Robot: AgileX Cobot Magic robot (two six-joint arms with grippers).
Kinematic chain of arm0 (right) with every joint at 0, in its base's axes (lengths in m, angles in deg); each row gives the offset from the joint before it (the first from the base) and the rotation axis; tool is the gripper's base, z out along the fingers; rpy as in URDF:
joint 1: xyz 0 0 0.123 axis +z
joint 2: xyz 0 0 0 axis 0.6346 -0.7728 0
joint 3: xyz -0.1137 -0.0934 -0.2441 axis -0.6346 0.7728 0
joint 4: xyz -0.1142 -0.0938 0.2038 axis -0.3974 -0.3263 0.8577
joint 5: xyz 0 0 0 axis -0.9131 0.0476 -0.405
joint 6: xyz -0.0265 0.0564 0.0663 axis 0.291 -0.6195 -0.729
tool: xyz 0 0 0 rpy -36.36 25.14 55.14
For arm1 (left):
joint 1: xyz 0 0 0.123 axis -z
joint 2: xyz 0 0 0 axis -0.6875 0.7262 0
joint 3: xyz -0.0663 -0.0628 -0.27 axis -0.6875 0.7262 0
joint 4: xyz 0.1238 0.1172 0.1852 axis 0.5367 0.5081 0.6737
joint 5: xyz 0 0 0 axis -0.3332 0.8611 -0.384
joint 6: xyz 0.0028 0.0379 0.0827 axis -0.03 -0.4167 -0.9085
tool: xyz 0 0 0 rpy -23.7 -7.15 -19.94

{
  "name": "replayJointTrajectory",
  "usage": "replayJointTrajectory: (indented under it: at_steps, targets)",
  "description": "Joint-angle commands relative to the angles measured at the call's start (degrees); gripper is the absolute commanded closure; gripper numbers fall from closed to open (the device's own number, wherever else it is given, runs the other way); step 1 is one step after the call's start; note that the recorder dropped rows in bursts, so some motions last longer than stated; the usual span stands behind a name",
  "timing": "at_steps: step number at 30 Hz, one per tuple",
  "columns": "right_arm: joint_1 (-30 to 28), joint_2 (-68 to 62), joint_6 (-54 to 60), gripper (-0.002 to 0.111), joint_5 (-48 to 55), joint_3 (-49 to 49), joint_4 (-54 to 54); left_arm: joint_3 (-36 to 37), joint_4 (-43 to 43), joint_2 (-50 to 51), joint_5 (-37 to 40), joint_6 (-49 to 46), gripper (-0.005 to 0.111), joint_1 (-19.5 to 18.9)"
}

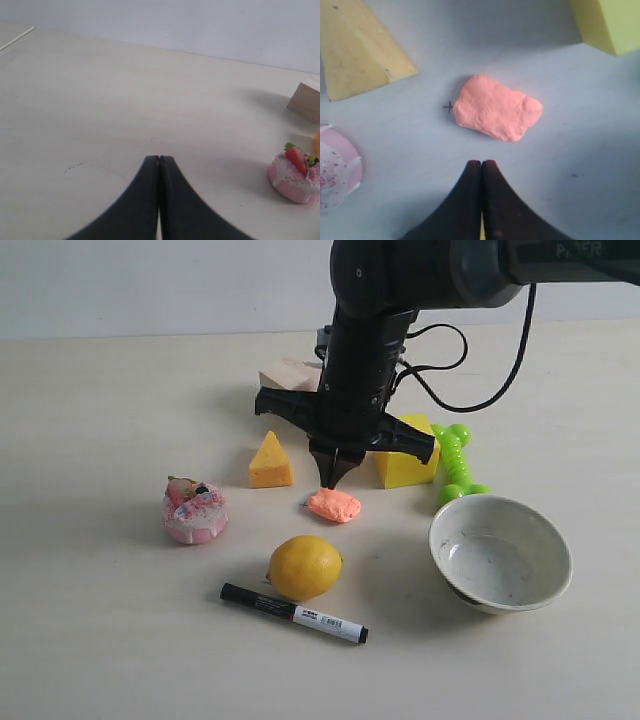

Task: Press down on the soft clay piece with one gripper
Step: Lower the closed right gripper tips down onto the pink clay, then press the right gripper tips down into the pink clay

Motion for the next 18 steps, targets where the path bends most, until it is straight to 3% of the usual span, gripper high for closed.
replayJointTrajectory:
  at_steps: [1, 18]
  targets:
    - [-0.34, -1.24, -1.28, 0.108, -0.13, -0.25, 0.99, -0.21, -0.12, -0.34, -0.50, 0.03, 0.107, 0.33]
    - [-1.06, -3.70, -3.11, 0.108, -2.91, -0.25, 0.52, -0.21, -0.12, -0.34, -0.50, 0.03, 0.107, 0.33]
